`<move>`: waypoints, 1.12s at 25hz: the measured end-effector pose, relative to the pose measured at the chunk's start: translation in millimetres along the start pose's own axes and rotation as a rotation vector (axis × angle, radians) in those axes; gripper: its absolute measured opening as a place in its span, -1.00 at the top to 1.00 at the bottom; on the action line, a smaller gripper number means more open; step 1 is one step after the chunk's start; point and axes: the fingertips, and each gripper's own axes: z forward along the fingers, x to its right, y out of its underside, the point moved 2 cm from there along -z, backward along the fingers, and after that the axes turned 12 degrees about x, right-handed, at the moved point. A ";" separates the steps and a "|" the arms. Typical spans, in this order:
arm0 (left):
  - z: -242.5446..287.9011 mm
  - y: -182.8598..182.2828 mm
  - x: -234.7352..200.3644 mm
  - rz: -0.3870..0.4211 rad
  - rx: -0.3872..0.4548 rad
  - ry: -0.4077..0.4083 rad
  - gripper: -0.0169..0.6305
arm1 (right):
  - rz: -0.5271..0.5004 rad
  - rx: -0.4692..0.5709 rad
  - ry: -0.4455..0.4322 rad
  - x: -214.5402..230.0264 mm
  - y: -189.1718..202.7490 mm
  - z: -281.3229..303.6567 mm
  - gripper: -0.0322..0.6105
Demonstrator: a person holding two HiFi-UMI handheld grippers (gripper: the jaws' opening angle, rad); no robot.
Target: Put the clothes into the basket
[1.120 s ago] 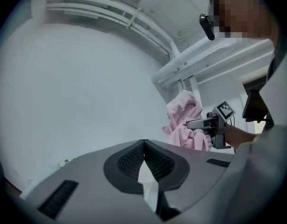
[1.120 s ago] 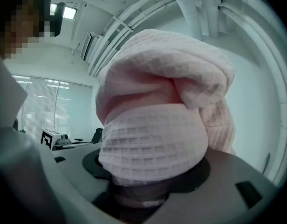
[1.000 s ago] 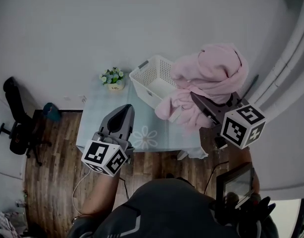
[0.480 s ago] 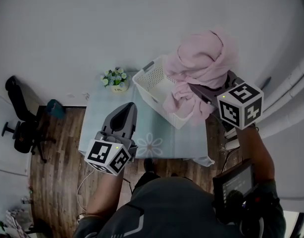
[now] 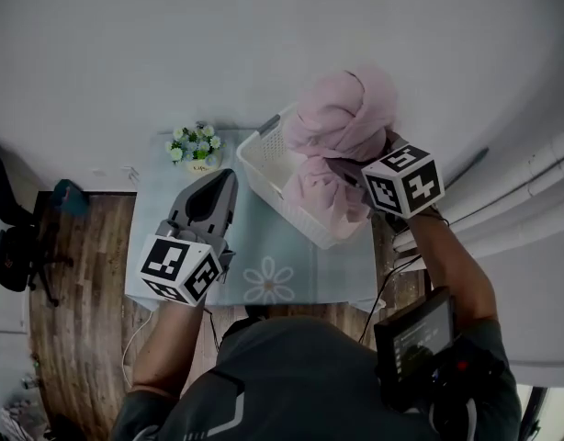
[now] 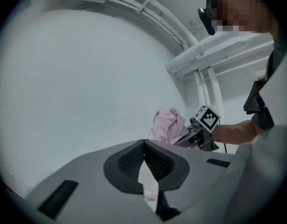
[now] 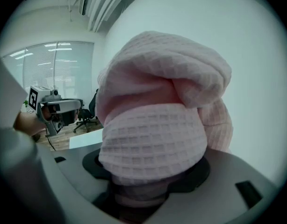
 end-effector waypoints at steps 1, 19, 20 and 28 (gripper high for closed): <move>1.7 -0.5 -2.8 0.000 -0.003 -0.002 0.92 | 0.001 -0.012 -0.001 1.3 4.1 4.2 -0.06; 35.5 77.0 -106.7 -0.037 -0.118 -0.082 0.92 | 0.055 -0.302 -0.087 -12.1 124.7 147.4 -0.06; 36.1 80.5 -109.2 -0.039 -0.127 -0.083 0.92 | 0.056 -0.320 -0.097 -14.7 131.3 152.6 -0.06; 30.8 101.0 -122.0 -0.077 -0.155 -0.069 0.92 | 0.065 -0.454 -0.132 -33.1 186.3 183.7 -0.06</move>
